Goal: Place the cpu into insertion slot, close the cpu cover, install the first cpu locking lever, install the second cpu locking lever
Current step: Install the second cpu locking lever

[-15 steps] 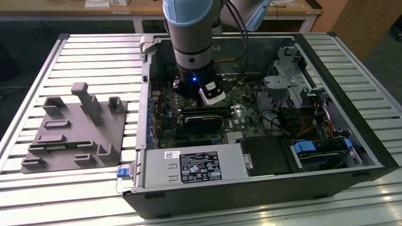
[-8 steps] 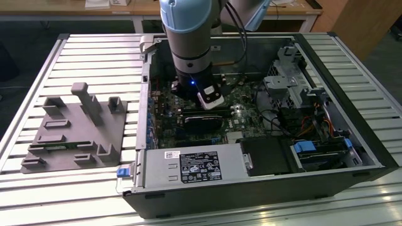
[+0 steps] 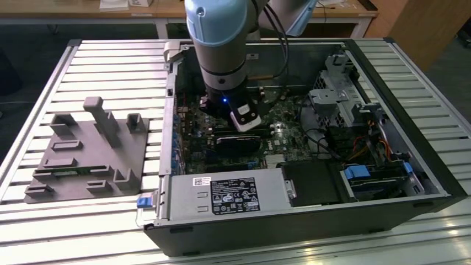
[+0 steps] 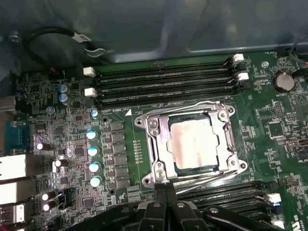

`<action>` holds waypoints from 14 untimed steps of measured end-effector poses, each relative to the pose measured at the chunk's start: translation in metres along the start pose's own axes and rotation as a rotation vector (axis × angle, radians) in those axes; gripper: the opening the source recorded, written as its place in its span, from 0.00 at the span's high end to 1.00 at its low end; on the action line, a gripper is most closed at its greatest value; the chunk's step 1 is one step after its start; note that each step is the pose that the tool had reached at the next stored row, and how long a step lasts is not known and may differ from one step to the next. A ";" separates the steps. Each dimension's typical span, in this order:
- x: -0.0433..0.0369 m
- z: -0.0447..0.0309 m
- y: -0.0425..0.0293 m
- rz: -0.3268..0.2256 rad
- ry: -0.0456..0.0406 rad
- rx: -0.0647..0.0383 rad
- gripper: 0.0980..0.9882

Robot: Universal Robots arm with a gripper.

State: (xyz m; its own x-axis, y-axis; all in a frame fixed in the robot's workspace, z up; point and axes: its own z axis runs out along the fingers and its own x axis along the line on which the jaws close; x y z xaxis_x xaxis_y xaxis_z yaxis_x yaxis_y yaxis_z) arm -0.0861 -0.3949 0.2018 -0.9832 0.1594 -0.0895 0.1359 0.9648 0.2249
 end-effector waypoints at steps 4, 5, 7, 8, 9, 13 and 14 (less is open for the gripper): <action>-0.0006 0.0000 -0.0044 0.003 0.0035 -0.025 0.99; -0.0008 -0.0001 -0.0056 0.003 0.0043 -0.031 0.99; -0.0008 -0.0003 -0.0082 0.005 0.0060 -0.043 0.99; -0.0005 -0.0003 -0.0092 0.005 0.0069 -0.049 0.99; 0.0001 -0.0001 -0.0098 0.006 0.0077 -0.055 0.99; 0.0046 0.0019 -0.0113 0.008 0.0098 -0.070 0.99; 0.0059 0.0026 -0.0116 0.008 0.0099 -0.072 0.99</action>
State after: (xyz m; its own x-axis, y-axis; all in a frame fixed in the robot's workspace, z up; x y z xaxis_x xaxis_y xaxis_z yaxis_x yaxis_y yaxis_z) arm -0.0931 -0.4046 0.1962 -0.9833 0.1647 -0.0779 0.1351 0.9460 0.2946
